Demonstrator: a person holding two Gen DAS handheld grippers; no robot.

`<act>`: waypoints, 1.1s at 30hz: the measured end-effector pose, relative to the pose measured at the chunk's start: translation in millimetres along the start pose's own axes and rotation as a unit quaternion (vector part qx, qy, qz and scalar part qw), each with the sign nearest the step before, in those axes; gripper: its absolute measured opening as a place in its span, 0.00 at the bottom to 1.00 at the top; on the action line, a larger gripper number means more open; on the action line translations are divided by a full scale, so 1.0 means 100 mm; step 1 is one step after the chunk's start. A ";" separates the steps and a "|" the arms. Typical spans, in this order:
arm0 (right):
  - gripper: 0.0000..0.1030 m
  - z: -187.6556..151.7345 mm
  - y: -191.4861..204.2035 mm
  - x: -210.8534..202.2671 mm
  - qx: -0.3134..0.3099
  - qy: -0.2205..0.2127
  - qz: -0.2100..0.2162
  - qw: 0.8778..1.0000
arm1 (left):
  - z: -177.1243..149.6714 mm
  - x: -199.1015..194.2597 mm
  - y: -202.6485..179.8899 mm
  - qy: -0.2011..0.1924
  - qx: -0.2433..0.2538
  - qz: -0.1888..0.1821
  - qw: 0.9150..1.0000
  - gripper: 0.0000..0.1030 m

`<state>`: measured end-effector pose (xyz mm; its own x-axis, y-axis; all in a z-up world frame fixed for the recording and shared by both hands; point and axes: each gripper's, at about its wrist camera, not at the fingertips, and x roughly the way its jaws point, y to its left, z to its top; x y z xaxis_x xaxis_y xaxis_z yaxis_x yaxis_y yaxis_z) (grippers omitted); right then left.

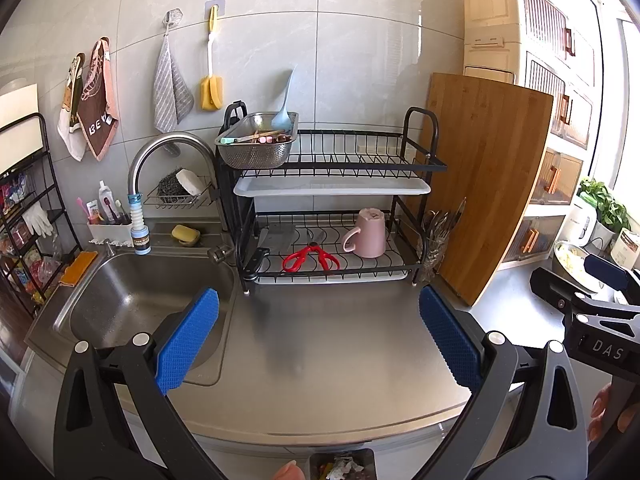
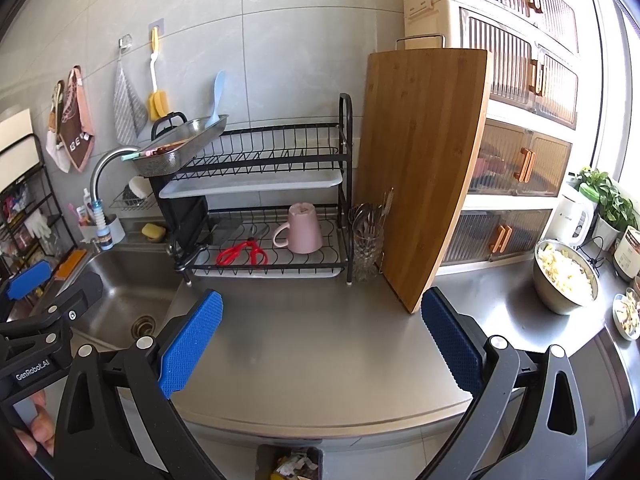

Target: Collect trash

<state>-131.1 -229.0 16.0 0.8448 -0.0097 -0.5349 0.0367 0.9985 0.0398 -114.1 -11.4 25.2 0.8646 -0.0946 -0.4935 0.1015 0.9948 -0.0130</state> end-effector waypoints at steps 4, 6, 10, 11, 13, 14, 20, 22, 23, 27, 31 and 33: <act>0.97 0.01 0.00 0.02 0.003 0.001 -0.002 1.000 | 0.01 0.02 0.03 0.000 -0.002 -0.001 1.000 0.92; 0.97 0.01 0.01 0.03 0.003 0.001 -0.003 1.000 | 0.01 0.04 0.04 0.001 -0.002 -0.001 1.000 0.92; 0.97 0.01 0.01 0.04 0.003 0.001 -0.003 1.000 | 0.01 0.06 0.06 0.003 -0.005 -0.003 1.000 0.92; 0.97 0.02 0.01 0.05 0.003 0.002 -0.002 1.000 | 0.01 0.07 0.06 0.004 -0.004 -0.002 1.000 0.92; 0.97 0.02 0.01 0.06 0.004 0.002 -0.002 1.000 | 0.01 0.08 0.08 0.006 -0.005 -0.002 1.000 0.92; 0.97 0.03 0.01 0.07 0.004 0.003 -0.002 1.000 | 0.02 0.09 0.08 0.006 -0.005 -0.003 1.000 0.92; 0.97 0.05 0.02 0.08 0.004 0.002 -0.001 1.000 | 0.03 0.08 0.09 0.005 -0.006 -0.004 1.000 0.92; 0.97 0.04 0.02 0.09 0.003 0.003 -0.001 1.000 | 0.02 0.09 0.09 0.006 -0.006 -0.003 1.000 0.92; 0.97 0.04 0.02 0.09 0.004 0.003 -0.001 1.000 | 0.02 0.09 0.09 0.006 -0.006 -0.003 1.000 0.92; 0.97 0.03 0.01 0.08 0.005 0.004 -0.002 1.000 | 0.02 0.08 0.09 0.005 -0.006 -0.004 1.000 0.92; 0.97 0.02 0.00 0.07 0.005 0.002 -0.003 1.000 | 0.02 0.06 0.08 0.002 -0.006 -0.008 1.000 0.92; 0.97 0.03 0.00 0.06 0.005 0.001 -0.002 1.000 | 0.02 0.06 0.08 0.002 -0.006 -0.008 1.000 0.92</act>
<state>-124.7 -229.2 15.3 0.8441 -0.0144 -0.5360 0.0461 0.9979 0.0458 -107.2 -4.6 23.9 0.8609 -0.1111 -0.4965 0.1101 0.9934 -0.0314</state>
